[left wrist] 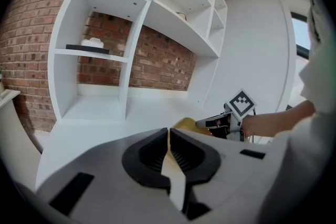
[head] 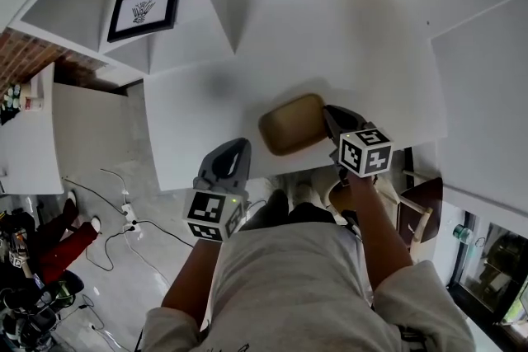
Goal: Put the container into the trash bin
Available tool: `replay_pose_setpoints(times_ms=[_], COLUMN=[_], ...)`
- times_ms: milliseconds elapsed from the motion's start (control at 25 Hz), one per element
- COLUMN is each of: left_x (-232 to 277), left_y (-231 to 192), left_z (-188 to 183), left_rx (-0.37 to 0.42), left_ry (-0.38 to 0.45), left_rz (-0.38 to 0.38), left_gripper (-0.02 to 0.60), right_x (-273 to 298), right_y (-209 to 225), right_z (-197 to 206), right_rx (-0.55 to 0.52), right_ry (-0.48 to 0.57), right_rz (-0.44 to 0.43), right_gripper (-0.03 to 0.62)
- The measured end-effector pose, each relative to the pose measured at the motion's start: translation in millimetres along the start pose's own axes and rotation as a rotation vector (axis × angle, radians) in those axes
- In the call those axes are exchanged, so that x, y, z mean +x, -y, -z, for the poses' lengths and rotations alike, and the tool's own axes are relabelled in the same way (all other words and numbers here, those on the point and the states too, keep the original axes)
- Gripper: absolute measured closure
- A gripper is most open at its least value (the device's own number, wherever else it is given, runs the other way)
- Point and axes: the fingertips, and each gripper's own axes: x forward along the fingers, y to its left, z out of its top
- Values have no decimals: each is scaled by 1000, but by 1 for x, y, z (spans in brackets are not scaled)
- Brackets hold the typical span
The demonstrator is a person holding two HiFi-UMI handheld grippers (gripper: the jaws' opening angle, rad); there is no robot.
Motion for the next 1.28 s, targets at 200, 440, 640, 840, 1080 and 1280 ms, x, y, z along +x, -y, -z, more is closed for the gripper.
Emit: replay_pose_setpoints(times_ms=[200,440,640,840,1080,1280], left_x=[-1,1,1,-3,-7,-11], left_y=[17,53,92,150,211,266], left_z=[8,18,23,36,55,77], left_rx=[-7,38,63,102,134,148], left_ry=[-14,-38,-39,-49,-62,-74], left_rz=[25,76,114,157,207,252], left_gripper=[555,555,555,555,555,555], right_x=[-22,-59,-99,-148,-207,-263], right_y=[3,16,30,51,72,95], right_z=[12,40,66,95,133,177], right_rx=[48,104,126,150,180,219], right_ry=[18,28,41,64,91,119], right_rz=[6,34,61,89,133,186], right_gripper=[556,556,557,556,557,556])
